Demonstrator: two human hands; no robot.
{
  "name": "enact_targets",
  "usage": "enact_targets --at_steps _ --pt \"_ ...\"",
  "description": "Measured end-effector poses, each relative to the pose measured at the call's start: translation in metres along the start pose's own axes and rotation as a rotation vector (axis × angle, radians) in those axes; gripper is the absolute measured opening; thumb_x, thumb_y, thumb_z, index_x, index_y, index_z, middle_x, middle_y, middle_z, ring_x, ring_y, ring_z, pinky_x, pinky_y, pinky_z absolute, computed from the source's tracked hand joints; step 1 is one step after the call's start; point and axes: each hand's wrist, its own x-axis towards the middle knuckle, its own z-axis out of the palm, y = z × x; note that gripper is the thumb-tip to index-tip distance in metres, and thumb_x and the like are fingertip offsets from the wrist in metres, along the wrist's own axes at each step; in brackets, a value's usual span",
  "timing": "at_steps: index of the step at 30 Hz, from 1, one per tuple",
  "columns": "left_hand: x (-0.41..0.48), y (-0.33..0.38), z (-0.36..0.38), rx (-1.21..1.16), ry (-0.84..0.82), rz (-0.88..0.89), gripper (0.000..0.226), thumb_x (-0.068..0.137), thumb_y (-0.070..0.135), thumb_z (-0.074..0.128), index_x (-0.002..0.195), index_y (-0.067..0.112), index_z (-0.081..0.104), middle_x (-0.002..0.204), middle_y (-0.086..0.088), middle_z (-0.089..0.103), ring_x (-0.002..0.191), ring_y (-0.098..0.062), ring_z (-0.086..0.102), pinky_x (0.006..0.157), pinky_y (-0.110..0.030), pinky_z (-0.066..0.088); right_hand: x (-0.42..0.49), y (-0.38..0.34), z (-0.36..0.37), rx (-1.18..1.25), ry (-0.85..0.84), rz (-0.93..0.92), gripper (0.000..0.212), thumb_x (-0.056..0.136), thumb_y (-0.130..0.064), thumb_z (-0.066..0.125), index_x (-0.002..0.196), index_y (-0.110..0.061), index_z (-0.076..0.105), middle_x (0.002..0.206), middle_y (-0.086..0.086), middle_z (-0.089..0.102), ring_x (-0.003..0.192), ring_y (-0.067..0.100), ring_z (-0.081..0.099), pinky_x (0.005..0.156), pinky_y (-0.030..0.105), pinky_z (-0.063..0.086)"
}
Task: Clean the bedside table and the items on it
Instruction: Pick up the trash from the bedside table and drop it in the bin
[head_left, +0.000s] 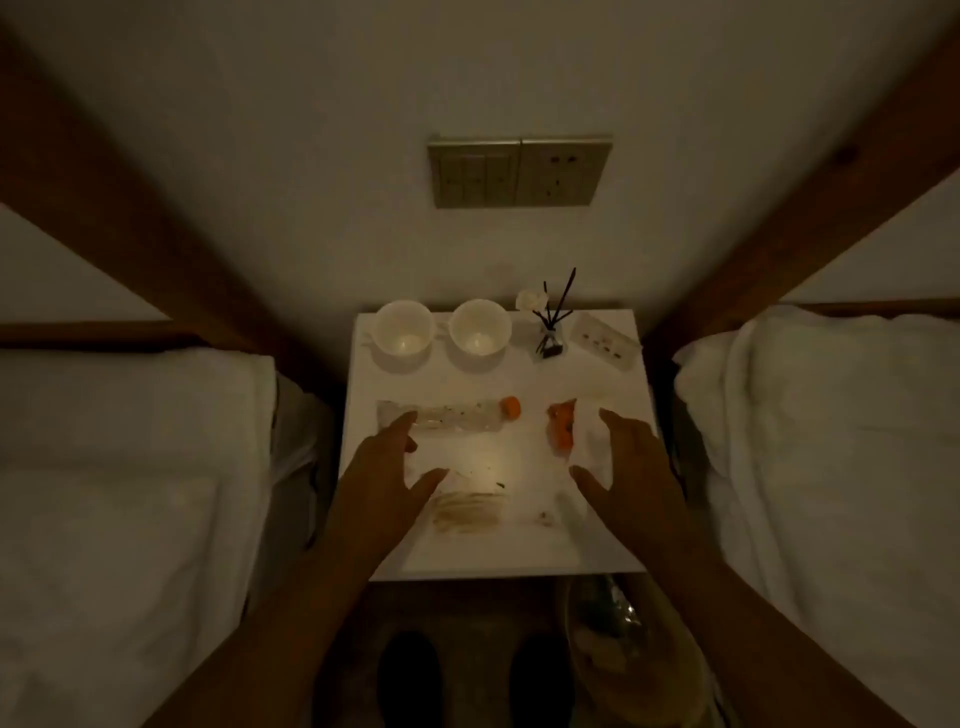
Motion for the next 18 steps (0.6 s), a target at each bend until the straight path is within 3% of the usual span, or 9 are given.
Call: enact_targets --at_steps 6,13,18 --pt "0.039 -0.024 0.045 0.14 0.135 0.13 0.065 0.079 0.034 0.076 0.134 0.013 0.05 0.124 -0.011 0.057 0.117 -0.026 0.049 0.098 -0.03 0.035 0.043 0.045 0.032 -0.16 0.003 -0.058 0.078 0.081 -0.039 0.07 0.146 -0.016 0.032 0.146 0.014 0.036 0.133 0.031 0.034 0.107 0.045 0.034" --pt "0.077 -0.037 0.055 0.406 0.117 0.252 0.08 0.07 0.048 0.077 0.135 0.016 0.045 0.133 -0.01 0.053 0.125 -0.032 0.047 0.102 -0.051 0.04 0.066 0.073 0.041 -0.313 -0.133 -0.134 0.098 0.076 -0.05 0.071 0.152 -0.025 0.015 0.159 0.012 0.016 0.146 0.033 0.013 0.116 0.054 0.021" --pt "0.083 -0.037 0.06 0.624 0.115 0.258 0.073 0.069 0.039 0.079 0.133 0.023 0.048 0.132 -0.009 0.052 0.126 -0.036 0.042 0.1 -0.057 0.034 0.07 0.072 0.045 -0.278 -0.119 -0.143 0.097 0.076 -0.045 0.072 0.152 -0.024 0.015 0.148 0.015 0.03 0.136 0.034 0.028 0.109 0.052 0.033"
